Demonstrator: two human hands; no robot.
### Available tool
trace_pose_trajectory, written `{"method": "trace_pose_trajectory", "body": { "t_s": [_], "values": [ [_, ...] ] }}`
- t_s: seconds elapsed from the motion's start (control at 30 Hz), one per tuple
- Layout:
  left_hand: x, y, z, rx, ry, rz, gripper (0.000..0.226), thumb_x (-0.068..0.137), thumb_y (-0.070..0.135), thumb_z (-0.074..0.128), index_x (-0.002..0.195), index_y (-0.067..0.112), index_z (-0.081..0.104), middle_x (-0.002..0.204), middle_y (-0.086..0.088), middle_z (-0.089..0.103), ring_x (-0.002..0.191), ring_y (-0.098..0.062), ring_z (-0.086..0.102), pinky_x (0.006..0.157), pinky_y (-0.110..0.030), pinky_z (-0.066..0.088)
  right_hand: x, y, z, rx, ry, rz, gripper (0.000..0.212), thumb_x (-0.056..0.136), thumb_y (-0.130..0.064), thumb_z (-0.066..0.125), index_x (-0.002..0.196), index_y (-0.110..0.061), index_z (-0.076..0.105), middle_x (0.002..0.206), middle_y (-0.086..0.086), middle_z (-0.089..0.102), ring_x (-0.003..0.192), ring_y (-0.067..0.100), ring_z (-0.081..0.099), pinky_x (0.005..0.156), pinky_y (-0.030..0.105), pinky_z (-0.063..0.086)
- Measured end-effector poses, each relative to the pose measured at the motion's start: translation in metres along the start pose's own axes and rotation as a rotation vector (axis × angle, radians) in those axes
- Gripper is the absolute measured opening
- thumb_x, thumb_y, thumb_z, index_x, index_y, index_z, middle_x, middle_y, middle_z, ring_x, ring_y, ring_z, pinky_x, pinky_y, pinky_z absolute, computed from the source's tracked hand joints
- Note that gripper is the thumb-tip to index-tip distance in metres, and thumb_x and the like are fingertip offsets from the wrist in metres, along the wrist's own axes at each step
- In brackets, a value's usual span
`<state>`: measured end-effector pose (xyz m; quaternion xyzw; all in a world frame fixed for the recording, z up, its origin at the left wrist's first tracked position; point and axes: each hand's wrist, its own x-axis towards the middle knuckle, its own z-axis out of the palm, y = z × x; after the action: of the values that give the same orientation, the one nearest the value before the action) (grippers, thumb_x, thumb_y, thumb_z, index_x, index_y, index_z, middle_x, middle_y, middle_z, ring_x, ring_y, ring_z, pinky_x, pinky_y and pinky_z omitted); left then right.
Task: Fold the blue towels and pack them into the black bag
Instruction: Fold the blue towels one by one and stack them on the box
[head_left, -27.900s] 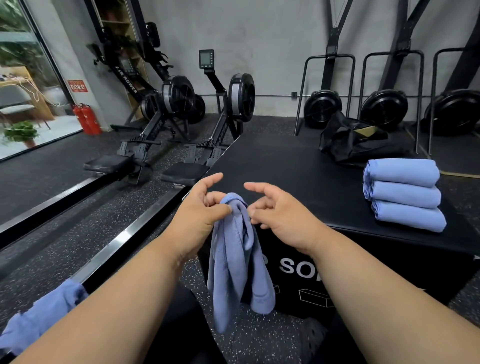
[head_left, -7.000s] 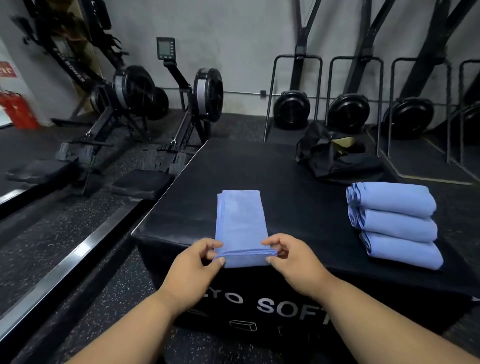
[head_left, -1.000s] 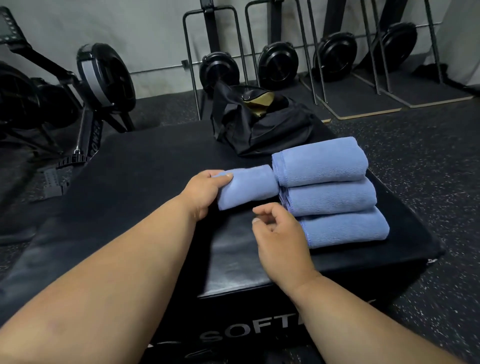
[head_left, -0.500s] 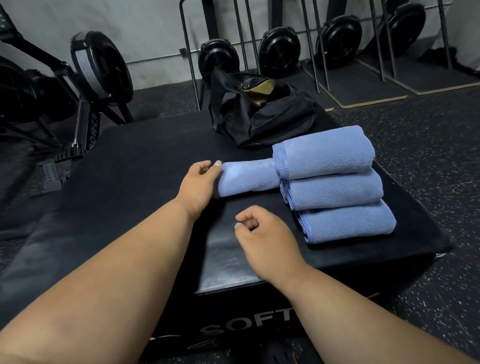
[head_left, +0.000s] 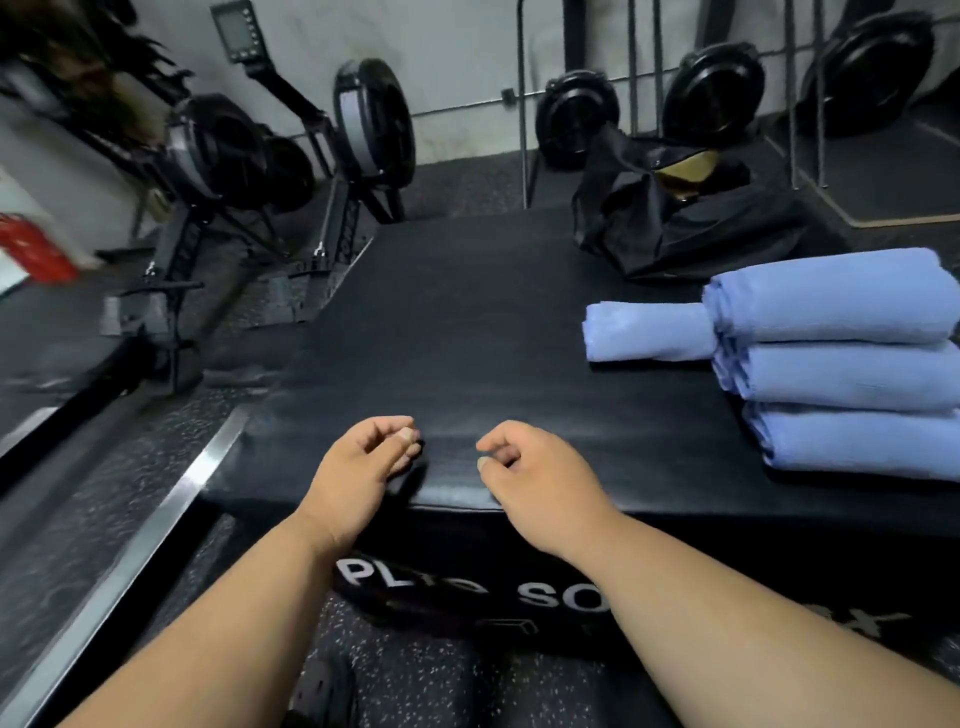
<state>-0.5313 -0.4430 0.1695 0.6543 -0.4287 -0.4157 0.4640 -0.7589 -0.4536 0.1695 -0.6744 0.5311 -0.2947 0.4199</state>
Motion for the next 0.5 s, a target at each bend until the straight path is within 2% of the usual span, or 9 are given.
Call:
{"method": "trace_pose_trajectory", "body": {
  "t_s": [0.07, 0.17, 0.33, 0.4, 0.47, 0.5],
  "values": [
    [-0.021, -0.008, -0.039, -0.003, 0.035, -0.047, 0.014, 0.105, 0.015, 0.061, 0.117, 0.015, 0.069, 0.108, -0.008, 0.078, 0.097, -0.017, 0.073, 0.089, -0.030, 0.057, -0.004, -0.016, 0.027, -0.031, -0.058, -0.051, 0.010, 0.094, -0.039, 0.061, 0.103, -0.041, 0.065, 0.096, -0.019, 0.068, 0.086, 0.003, 0.064, 0.085, 0.033, 0.054],
    [-0.052, -0.042, -0.118, 0.010, 0.144, -0.119, 0.014, 0.104, 0.018, 0.063, 0.116, 0.018, 0.070, 0.102, -0.004, 0.078, 0.089, -0.013, 0.070, 0.084, -0.030, 0.053, -0.014, -0.039, 0.067, -0.063, -0.170, -0.137, 0.013, 0.098, -0.036, 0.060, 0.109, -0.040, 0.067, 0.102, -0.022, 0.065, 0.090, 0.002, 0.062, 0.085, 0.026, 0.052],
    [-0.127, -0.121, -0.274, 0.069, 0.460, -0.319, 0.011, 0.104, 0.015, 0.064, 0.113, 0.014, 0.070, 0.080, 0.003, 0.068, 0.073, -0.011, 0.055, 0.070, -0.029, 0.044, -0.036, -0.076, 0.150, -0.035, -0.326, -0.205, 0.016, 0.100, -0.030, 0.063, 0.111, -0.040, 0.068, 0.099, -0.016, 0.066, 0.083, 0.004, 0.064, 0.080, 0.028, 0.055],
    [-0.161, -0.163, -0.327, 0.117, 0.563, -0.427, 0.020, 0.099, 0.018, 0.071, 0.118, 0.010, 0.068, 0.093, -0.004, 0.074, 0.079, -0.015, 0.059, 0.079, -0.032, 0.047, -0.043, -0.086, 0.189, -0.009, -0.381, -0.190, 0.017, 0.100, -0.029, 0.064, 0.110, -0.041, 0.067, 0.094, -0.014, 0.068, 0.076, 0.009, 0.066, 0.074, 0.031, 0.056],
    [-0.196, -0.206, -0.365, 0.192, 0.645, -0.509, 0.028, 0.090, 0.025, 0.080, 0.113, 0.016, 0.067, 0.112, -0.011, 0.074, 0.098, -0.022, 0.063, 0.092, -0.037, 0.047, -0.047, -0.097, 0.232, -0.016, -0.451, -0.180, 0.016, 0.100, -0.031, 0.063, 0.110, -0.043, 0.066, 0.090, -0.013, 0.069, 0.071, 0.012, 0.067, 0.068, 0.036, 0.058],
    [-0.213, -0.226, -0.379, 0.226, 0.676, -0.561, 0.036, 0.087, 0.027, 0.080, 0.119, 0.018, 0.065, 0.119, -0.011, 0.070, 0.108, -0.025, 0.064, 0.095, -0.039, 0.046, -0.047, -0.102, 0.254, -0.029, -0.490, -0.181, 0.016, 0.100, -0.033, 0.063, 0.110, -0.044, 0.065, 0.090, -0.013, 0.069, 0.068, 0.010, 0.066, 0.066, 0.036, 0.057]
  ]
}}
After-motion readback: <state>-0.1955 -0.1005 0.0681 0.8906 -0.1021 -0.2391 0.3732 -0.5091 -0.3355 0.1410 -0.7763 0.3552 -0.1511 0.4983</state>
